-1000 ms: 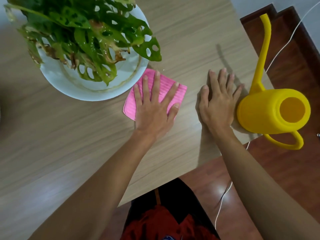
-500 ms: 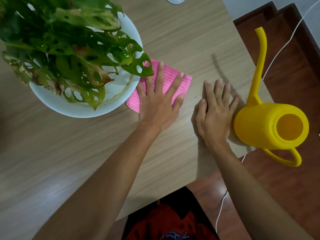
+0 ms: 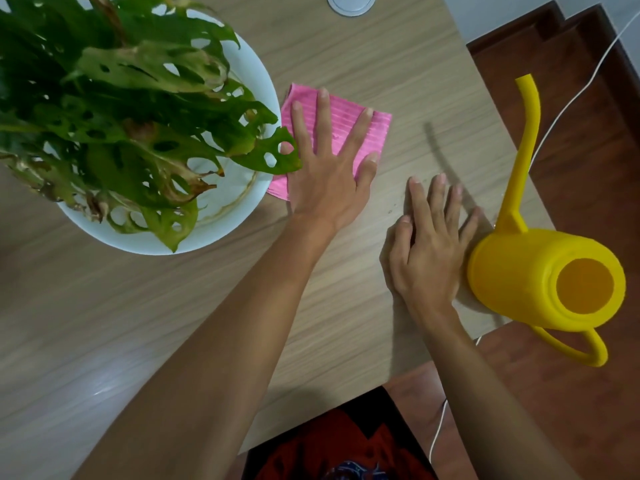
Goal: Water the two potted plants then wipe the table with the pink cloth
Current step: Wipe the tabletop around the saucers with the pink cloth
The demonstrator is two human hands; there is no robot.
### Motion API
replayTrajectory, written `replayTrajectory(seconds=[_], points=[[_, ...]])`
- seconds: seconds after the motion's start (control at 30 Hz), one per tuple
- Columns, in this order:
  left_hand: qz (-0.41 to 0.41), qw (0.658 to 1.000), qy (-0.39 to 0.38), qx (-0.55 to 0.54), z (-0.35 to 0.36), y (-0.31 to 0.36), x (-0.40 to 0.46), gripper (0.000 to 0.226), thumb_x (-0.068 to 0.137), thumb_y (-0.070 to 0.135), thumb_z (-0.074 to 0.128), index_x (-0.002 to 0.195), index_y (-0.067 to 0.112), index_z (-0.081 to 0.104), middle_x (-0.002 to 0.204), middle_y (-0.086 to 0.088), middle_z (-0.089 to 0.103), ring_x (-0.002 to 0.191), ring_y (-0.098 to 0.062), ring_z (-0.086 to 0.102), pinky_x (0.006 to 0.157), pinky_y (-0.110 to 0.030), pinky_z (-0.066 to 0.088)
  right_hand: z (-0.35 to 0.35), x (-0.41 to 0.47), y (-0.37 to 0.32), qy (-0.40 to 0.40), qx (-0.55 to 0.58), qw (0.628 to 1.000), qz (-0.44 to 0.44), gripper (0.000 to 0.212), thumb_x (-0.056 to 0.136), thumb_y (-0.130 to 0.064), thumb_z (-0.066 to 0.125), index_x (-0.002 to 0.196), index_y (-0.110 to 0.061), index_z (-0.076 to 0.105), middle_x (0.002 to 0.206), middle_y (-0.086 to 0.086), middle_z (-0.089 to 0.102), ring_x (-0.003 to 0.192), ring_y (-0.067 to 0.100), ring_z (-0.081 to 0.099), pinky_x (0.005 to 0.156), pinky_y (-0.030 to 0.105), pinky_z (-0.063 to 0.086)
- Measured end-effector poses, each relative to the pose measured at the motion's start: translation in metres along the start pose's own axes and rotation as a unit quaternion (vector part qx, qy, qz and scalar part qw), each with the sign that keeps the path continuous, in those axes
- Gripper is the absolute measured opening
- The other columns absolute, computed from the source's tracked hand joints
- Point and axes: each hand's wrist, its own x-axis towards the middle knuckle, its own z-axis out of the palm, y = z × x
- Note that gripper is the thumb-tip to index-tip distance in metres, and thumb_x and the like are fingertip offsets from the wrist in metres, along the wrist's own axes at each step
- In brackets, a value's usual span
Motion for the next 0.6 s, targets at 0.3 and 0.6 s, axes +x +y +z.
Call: replayTrajectory(seconds=[0.3,0.6], points=[[-0.063,0.998,0.006,0.025,-0.007,0.015,0.052,0.064,0.1,0.064,0.016,0.16,0.045,0.003,0.17,-0.017,-0.006,0.153,-0.048,-0.007,0.117,-0.072,-0.006,0.002,0.001,0.001,0.007,-0.001,1.0,-0.003,0.054,0.102,-0.024,0.038,0.156,-0.019,0.038,0.165,0.011,0.028,0.155,0.031,0.016,0.122,0.063,0.007],[-0.072,0.997,0.002,0.024,-0.006,0.017,0.064,0.066,0.099,0.067,0.014,0.16,0.045,0.003,0.17,-0.016,-0.007,0.153,-0.048,-0.008,0.116,-0.073,-0.001,0.003,0.0,0.001,0.003,0.001,1.0,0.004,0.053,0.103,-0.027,0.035,0.156,-0.02,0.037,0.165,0.009,0.029,0.156,0.028,0.015,0.122,0.063,0.005]])
